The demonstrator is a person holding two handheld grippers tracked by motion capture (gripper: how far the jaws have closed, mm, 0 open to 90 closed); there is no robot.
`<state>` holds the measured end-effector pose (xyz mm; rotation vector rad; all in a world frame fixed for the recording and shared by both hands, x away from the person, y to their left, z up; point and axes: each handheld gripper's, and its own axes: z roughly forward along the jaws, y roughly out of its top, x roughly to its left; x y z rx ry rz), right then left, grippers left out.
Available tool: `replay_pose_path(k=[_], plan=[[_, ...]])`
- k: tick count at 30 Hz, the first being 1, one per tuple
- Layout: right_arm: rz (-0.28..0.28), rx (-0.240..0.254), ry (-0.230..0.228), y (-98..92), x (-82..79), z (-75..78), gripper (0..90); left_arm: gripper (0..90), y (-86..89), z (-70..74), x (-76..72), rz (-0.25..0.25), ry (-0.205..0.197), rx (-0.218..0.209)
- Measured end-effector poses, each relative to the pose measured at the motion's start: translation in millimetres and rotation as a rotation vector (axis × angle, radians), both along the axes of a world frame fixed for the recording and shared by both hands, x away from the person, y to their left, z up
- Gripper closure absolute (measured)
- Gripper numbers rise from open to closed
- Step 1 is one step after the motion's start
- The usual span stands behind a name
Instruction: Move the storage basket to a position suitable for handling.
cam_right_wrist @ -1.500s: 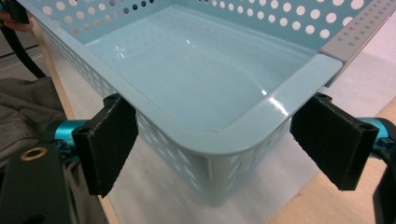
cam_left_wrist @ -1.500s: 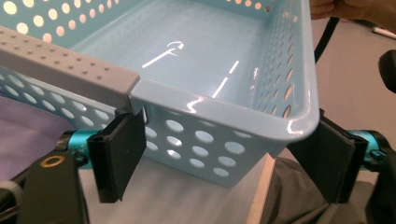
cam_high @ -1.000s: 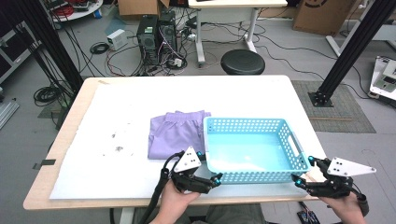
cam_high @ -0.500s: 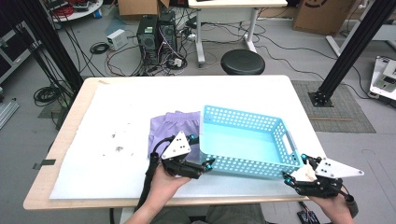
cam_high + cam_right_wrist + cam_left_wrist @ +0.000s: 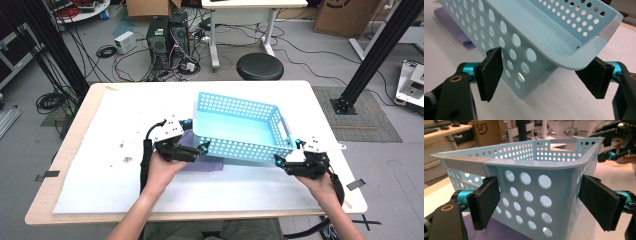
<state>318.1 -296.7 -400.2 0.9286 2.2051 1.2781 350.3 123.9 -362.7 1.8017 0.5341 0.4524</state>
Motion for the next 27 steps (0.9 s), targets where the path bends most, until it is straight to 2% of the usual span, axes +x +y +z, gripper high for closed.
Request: replay_pose_path(k=[2,3,4,5,6,7,8,9,10,11,13,16,19,20,22,23,27], plan=[[-0.006,0.01,0.004,7.3,10.2,1.3,23.7,16.3,6.9,-1.5,9.1,0.015,0.008,-0.016],[-0.006,0.01,0.004,7.3,10.2,1.3,23.7,16.3,6.9,-1.5,9.1,0.015,0.008,-0.016],[-0.017,0.044,0.017,13.7,21.6,2.7,23.7,16.2,9.8,-3.0,13.4,0.022,0.011,-0.022],[-0.017,0.044,0.017,13.7,21.6,2.7,23.7,16.2,13.0,-4.1,17.6,0.025,0.018,-0.023],[-0.027,0.069,0.035,19.0,32.5,3.8,23.6,16.2,18.1,-5.9,25.4,0.036,0.029,-0.033],[-0.027,0.069,0.035,19.0,32.5,3.8,23.6,16.2,18.1,-5.9,25.4,0.036,0.029,-0.033],[-0.03,0.093,0.051,25.1,44.7,2.5,23.7,16.2,23.9,-7.1,33.9,0.047,0.044,-0.039],[-0.03,0.093,0.051,25.1,44.7,2.5,23.7,16.0,23.9,-7.1,33.9,0.047,0.044,-0.039],[-0.031,0.094,0.06,30.8,53.5,0.7,23.8,15.8,29.8,-9.3,43.2,0.057,0.062,-0.043],[-0.031,0.094,0.06,30.8,53.5,0.7,23.8,15.5,29.8,-9.3,43.2,0.057,0.062,-0.043],[-0.038,0.097,0.07,37.8,61.6,-0.9,23.9,15.0,35.3,-12.0,52.1,0.071,0.084,-0.054],[-0.053,0.11,0.059,48.1,73.9,1.4,24.0,14.0,42.5,-19.7,63.9,0.094,0.106,-0.09],[-0.069,0.111,0.067,51.8,82.4,0.8,24.6,13.9,44.5,-24.5,68.6,0.101,0.121,-0.095],[-0.078,0.108,0.066,52.9,84.5,0.8,25.4,13.7,45.0,-28.6,72.5,0.114,0.142,-0.101],[-0.09,0.112,0.063,53.9,86.2,1.1,27.8,13.7,44.2,-30.3,73.9,0.121,0.146,-0.103],[-0.118,0.108,0.062,55.7,89.6,1.4,29.0,13.7,43.8,-31.7,75.3,0.125,0.149,-0.102],[-0.125,0.101,0.063,58.8,96.5,0.2,29.9,13.6,46.1,-38.1,83.0,0.134,0.16,-0.115]])
